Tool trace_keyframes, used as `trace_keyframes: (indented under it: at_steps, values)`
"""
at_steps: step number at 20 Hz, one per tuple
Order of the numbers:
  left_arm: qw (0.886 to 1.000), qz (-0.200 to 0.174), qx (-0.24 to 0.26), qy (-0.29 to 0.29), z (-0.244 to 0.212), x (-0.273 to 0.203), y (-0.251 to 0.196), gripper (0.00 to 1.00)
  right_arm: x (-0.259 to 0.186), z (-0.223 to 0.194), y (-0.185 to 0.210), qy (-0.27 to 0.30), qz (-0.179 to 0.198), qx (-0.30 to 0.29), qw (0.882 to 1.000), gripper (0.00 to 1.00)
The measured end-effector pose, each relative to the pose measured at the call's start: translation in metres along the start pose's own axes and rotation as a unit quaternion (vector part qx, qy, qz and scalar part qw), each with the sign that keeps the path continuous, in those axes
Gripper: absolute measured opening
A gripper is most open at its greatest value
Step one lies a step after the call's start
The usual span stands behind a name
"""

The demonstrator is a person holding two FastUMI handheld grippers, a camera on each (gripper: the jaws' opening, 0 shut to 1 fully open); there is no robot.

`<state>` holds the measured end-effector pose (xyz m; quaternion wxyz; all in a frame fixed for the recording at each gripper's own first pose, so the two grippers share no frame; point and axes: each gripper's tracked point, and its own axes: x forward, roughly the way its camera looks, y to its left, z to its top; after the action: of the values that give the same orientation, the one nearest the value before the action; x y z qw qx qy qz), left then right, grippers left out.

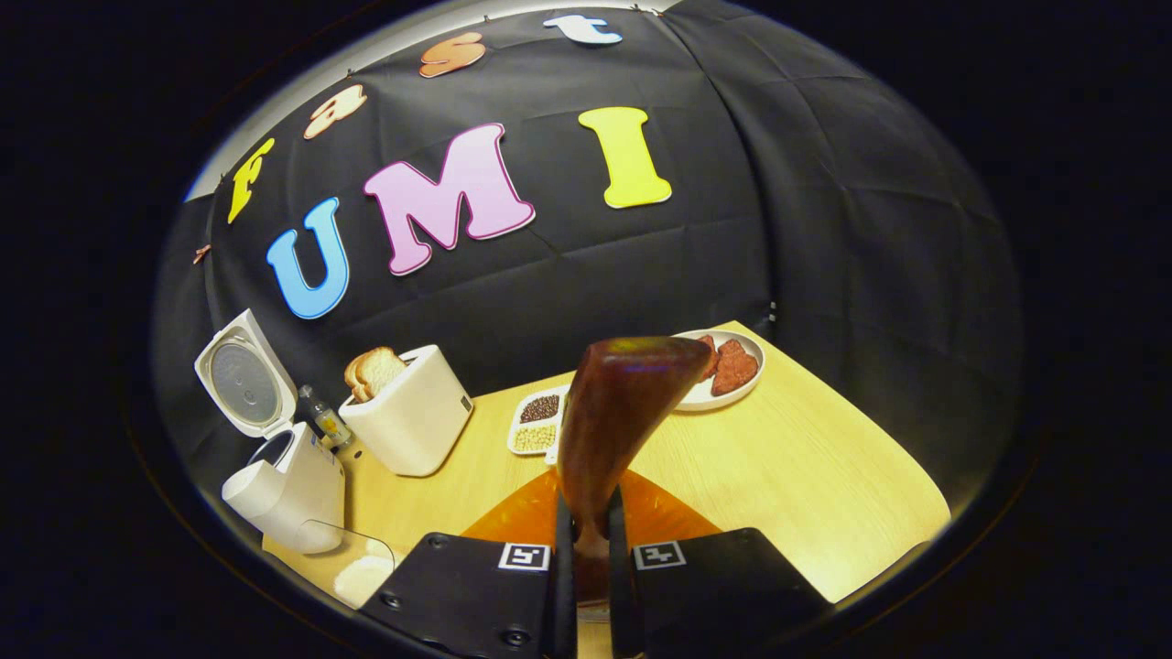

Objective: Close the left gripper, press the button to open the rice cooker; take a wooden spoon from the chopstick holder with the right hand, scoop a spoonful of rice and pour it into the rice cooker, then put the wooden spoon back into the chopstick holder.

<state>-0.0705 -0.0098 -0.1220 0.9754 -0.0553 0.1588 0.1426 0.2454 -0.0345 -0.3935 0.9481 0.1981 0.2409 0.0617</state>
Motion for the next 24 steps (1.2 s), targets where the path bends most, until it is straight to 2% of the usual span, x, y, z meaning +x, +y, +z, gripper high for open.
trace_keyframes:
  at_steps: [2,4,6,7,9,10,11,12,14,20,24]
  values:
    - [1.0,-0.001,0.007,-0.005,0.004,-0.004,0.002,0.95,0.003,-0.002,-0.002,0.005,-0.004,0.009,1.0,0.19]
    - [1.0,-0.003,0.009,-0.005,0.003,-0.008,0.006,0.95,0.004,-0.011,-0.008,0.017,-0.01,0.011,1.0,0.34]
    - [1.0,-0.007,0.004,-0.007,0.004,-0.01,0.009,0.95,0.001,-0.013,-0.015,0.029,-0.022,0.011,0.999,0.39]
    - [1.0,-0.009,0.002,-0.009,0.004,-0.011,0.011,0.95,-0.003,-0.015,-0.017,0.033,-0.026,0.016,0.999,0.54]
    - [1.0,-0.014,0.001,-0.012,0.004,-0.009,0.014,0.95,-0.014,-0.009,-0.021,0.03,-0.031,0.029,0.999,0.63]
    - [1.0,-0.016,0.001,-0.013,0.006,-0.008,0.016,0.95,-0.018,-0.009,-0.023,0.032,-0.035,0.035,0.998,0.63]
    - [1.0,-0.019,-0.002,-0.014,0.006,-0.006,0.017,0.95,-0.022,-0.01,-0.024,0.035,-0.037,0.039,0.998,0.81]
    - [1.0,-0.022,-0.005,-0.015,0.006,-0.005,0.018,0.95,-0.025,-0.012,-0.026,0.038,-0.041,0.042,0.998,0.81]
    - [0.999,-0.03,-0.013,-0.017,0.007,-0.001,0.018,0.95,-0.033,-0.013,-0.031,0.044,-0.049,0.047,0.997,0.89]
    - [0.998,-0.052,-0.008,-0.032,0.018,0.012,0.016,0.95,-0.065,-0.027,-0.029,0.062,-0.059,0.049,0.995,0.95]
    - [0.995,-0.068,-0.02,-0.063,0.041,0.024,0.017,0.95,-0.101,-0.022,-0.016,0.05,-0.054,0.045,0.996,0.98]
